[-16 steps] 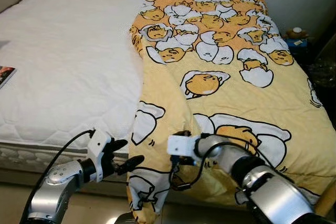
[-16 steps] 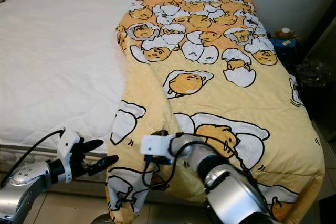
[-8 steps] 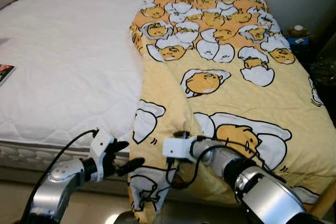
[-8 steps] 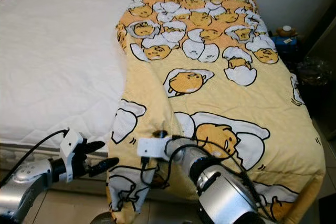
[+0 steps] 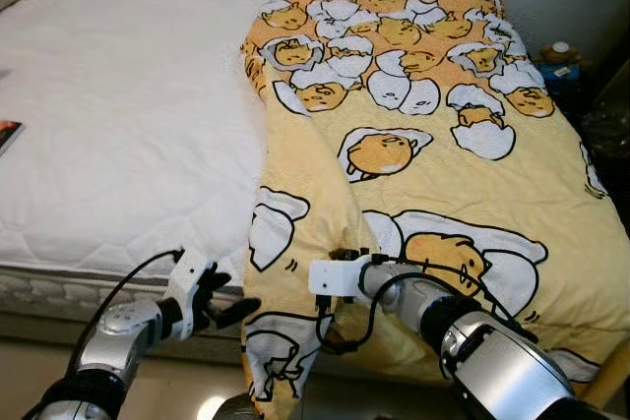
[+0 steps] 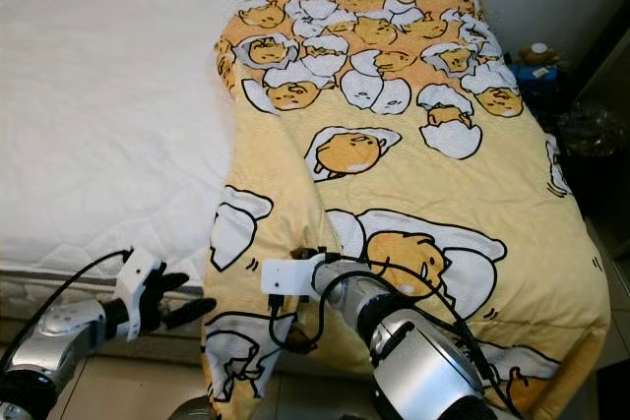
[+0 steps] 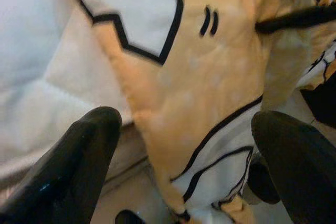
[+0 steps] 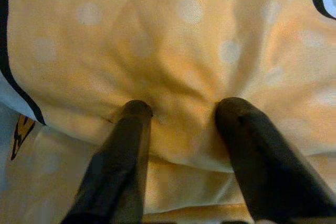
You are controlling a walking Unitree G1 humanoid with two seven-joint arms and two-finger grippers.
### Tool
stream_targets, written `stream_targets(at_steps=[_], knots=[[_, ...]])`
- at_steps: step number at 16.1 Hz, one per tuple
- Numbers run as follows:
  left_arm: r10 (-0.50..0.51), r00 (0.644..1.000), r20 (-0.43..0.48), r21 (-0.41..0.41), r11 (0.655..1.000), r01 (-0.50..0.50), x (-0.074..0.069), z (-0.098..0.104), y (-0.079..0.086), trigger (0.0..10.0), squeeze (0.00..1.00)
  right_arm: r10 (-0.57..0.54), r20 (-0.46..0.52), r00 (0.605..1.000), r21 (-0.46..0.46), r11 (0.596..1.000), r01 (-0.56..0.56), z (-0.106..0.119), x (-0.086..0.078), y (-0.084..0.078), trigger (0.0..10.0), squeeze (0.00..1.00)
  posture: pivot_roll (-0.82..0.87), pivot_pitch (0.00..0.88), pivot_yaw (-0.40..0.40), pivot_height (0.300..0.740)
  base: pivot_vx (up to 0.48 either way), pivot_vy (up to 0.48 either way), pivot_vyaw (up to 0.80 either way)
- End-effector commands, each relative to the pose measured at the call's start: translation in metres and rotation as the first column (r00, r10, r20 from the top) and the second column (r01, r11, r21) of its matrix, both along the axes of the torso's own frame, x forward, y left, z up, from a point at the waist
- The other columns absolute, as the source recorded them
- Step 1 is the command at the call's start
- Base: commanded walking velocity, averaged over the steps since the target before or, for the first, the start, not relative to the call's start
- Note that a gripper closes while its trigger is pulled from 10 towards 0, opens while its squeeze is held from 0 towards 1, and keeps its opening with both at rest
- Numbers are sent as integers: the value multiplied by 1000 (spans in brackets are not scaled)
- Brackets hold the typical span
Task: Clean up the room
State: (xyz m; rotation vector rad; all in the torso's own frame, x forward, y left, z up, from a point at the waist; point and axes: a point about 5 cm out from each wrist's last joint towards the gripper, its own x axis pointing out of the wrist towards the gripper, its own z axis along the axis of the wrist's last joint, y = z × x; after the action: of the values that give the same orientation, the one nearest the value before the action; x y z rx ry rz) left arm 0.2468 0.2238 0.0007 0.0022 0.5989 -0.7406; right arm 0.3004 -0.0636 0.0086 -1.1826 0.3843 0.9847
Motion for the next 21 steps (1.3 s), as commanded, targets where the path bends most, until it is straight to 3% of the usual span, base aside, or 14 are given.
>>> stream_targets(at_steps=[1, 4, 8, 12, 13, 15, 16, 17, 18, 20, 21], knots=[[13, 1000, -5, 24, 1000, -13, -4, -2, 10, 10000, 0, -15, -10, 1000, -1, 1000, 15, -1, 0, -3, 0, 0, 171, 59, -35, 740, 0, 0, 0], [56, 998, -30, 53, 997, -54, -17, -12, 26, 10000, 0, -42, -22, 999, 33, 999, 42, 0, 1, -3, 0, 0, 162, 42, -44, 740, 0, 0, 0], [93, 995, -40, 107, 990, -88, -19, -19, 25, 10000, 0, -88, -42, 995, 100, 991, 92, 7, 7, -5, 0, 0, 147, 8, -55, 740, 0, 0, 0], [92, 996, 13, 107, 990, -93, -29, -16, 38, 10000, 0, -129, -71, 989, 185, 973, 140, 13, 12, -6, 0, 0, 144, 0, -67, 740, 0, 0, 0], [82, 994, 68, 130, 987, -91, -30, -7, 50, 10000, 0, -155, -115, 981, 315, 931, 184, 24, 18, -6, 0, 0, 132, 0, -74, 740, 0, 0, 0], [63, 991, 122, 95, 993, -75, -36, 12, 68, 10000, 0, -120, -144, 982, 388, 906, 168, 31, 20, -6, 0, 0, 119, 0, -73, 740, 0, 0, 0], [39, 987, 155, -47, 998, -32, -37, 35, 60, 10000, 0, -95, -167, 981, 429, 889, 159, 34, 20, -7, 0, 0, 118, 0, -74, 740, 0, 0, 0], [21, 986, 163, -139, 990, 2, -35, 47, 49, 10000, 0, -87, -175, 981, 447, 881, 158, 36, 20, -7, 0, 0, 120, 0, -77, 740, 0, 0, 0], [-23, 983, 183, -232, 970, 66, -31, 65, 28, 10000, 0, -77, -181, 980, 458, 875, 154, 37, 20, -8, 0, 0, 117, 0, -80, 740, 0, 0, 0], [-140, 971, 193, -207, 962, 180, -32, 75, -2, 10000, 0, -54, -187, 981, 461, 877, 137, 38, 20, -10, 0, 0, 116, 0, -81, 740, 0, 0, 0], [-140, 971, 193, -207, 962, 180, -32, 75, -2, 10000, 0, -54, -187, 981, 461, 877, 137, 38, 20, -10, 0, 0, 116, 0, -81, 740, 0, 0, 0]])
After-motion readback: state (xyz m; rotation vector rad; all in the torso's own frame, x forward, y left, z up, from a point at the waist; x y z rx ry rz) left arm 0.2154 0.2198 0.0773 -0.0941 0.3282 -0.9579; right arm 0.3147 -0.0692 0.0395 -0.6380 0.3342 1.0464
